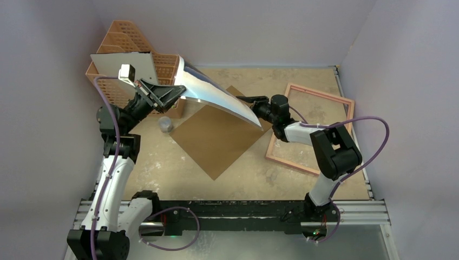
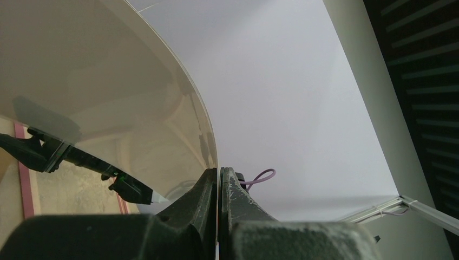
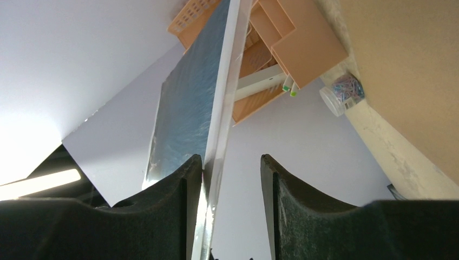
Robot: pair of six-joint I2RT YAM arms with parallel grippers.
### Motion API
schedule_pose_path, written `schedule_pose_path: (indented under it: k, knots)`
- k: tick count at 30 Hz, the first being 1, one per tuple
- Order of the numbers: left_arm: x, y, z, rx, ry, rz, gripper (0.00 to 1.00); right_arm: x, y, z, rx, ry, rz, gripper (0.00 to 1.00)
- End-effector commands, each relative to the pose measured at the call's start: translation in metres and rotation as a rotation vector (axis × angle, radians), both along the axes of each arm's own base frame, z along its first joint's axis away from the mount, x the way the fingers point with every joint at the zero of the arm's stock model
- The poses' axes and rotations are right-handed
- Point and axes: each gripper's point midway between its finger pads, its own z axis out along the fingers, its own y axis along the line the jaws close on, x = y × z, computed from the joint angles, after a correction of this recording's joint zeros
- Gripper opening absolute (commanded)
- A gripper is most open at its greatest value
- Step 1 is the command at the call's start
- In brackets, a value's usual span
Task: Put the photo into the frame
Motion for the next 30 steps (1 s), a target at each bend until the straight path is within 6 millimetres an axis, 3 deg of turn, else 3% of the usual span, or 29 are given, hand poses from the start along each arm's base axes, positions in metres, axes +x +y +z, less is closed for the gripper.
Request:
schedule_pose_path:
  k: [1, 13, 18, 20, 23, 26, 30]
  knots:
    - [-0.012, 0.0, 0.017, -0.013, -0.101, 0.003, 0.0, -0.001, 0.007, 0.018, 0.06, -0.025, 0.023, 0.44]
    - [-0.016, -0.001, 0.016, -0.007, -0.105, -0.001, 0.0, -0.006, 0.001, -0.002, 0.006, 0.006, 0.011, 0.22]
    - [-0.017, -0.002, 0.002, 0.04, -0.069, 0.008, 0.0, 0.005, -0.017, -0.002, -0.068, -0.058, -0.051, 0.05]
    - [-0.017, -0.002, -0.012, 0.086, -0.035, 0.022, 0.11, 0.011, -0.03, -0.004, -0.119, -0.099, -0.074, 0.0]
    - [-0.015, 0.0, -0.049, 0.198, 0.069, 0.058, 0.29, 0.018, -0.054, -0.008, -0.211, -0.183, -0.101, 0.0]
    - [-0.021, 0.007, -0.103, 0.327, 0.226, 0.089, 0.52, 0.021, -0.073, -0.013, -0.285, -0.291, -0.101, 0.0]
    - [-0.027, 0.028, -0.169, 0.527, 0.396, 0.185, 0.76, 0.019, -0.072, -0.028, -0.368, -0.381, 0.004, 0.0]
